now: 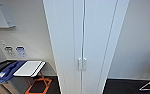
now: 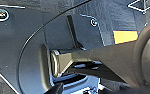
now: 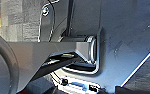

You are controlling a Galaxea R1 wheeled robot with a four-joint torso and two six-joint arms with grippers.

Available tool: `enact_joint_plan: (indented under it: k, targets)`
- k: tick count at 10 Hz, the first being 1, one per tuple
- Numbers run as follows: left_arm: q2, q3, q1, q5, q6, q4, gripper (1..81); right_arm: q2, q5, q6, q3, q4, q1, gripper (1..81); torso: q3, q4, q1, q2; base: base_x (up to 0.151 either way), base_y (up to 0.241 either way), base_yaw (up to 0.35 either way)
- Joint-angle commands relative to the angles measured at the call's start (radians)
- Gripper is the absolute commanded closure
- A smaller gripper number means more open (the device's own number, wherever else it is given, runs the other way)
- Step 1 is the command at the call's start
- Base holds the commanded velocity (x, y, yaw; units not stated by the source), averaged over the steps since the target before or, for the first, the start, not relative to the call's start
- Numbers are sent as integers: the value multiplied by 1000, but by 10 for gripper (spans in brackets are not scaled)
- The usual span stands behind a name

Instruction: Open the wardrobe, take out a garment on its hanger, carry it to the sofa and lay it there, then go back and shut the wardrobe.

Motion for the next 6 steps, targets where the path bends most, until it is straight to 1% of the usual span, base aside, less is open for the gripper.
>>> enact_joint_plan:
  k: [1,6]
  targets:
    - [-8,17,-20,61,3,12,10,-9,-58,-3,13,-9,26,10,0,0,0,0,100,0,0]
    - [-8,17,-20,61,3,12,10,-10,-49,-3,13,-12,20,10,0,0,0,0,110,0,0]
